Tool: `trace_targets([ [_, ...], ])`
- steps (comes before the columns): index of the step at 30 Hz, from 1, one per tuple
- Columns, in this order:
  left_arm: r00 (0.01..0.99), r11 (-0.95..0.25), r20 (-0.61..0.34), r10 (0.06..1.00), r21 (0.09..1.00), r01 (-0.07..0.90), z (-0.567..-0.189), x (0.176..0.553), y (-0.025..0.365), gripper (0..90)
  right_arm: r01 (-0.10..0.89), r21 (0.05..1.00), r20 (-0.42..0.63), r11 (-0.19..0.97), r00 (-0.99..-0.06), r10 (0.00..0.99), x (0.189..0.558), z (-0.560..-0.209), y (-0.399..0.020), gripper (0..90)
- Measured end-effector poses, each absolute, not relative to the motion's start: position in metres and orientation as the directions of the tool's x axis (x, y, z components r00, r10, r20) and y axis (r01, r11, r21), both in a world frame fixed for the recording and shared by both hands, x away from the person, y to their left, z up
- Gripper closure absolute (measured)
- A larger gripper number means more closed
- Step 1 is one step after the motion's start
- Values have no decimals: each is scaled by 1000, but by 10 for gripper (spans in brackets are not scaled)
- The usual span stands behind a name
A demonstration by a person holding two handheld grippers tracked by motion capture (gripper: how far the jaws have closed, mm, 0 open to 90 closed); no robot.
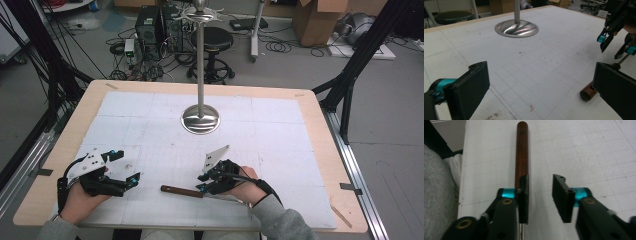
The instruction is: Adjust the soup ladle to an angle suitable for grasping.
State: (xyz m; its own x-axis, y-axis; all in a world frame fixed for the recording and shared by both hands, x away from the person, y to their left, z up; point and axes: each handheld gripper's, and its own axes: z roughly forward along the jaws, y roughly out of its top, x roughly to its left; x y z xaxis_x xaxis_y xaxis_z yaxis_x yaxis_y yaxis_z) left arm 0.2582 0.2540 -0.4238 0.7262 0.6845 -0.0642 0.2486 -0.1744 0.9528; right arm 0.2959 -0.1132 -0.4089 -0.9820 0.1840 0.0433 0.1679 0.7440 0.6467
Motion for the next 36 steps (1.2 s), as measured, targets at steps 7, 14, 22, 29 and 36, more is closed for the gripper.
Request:
trace_targets([
  [7,729,-177,-66,681,952,251,-424,258,254,17,189,638,48,746,-977,206,293,-403,-122,405],
  [14,729,-180,-67,681,950,255,-425,259,253,17,236,615,56,752,-965,257,290,-400,-129,98],
  [22,729,-182,-66,682,950,255,-425,259,253,17,235,571,32,787,-964,264,287,-395,-137,0],
  [29,730,-183,-68,680,949,258,-426,259,252,17,211,492,14,844,-972,235,284,-394,-141,0],
  [36,731,-183,-69,679,948,259,-426,259,252,17,203,421,13,884,-976,218,280,-396,-143,0],
])
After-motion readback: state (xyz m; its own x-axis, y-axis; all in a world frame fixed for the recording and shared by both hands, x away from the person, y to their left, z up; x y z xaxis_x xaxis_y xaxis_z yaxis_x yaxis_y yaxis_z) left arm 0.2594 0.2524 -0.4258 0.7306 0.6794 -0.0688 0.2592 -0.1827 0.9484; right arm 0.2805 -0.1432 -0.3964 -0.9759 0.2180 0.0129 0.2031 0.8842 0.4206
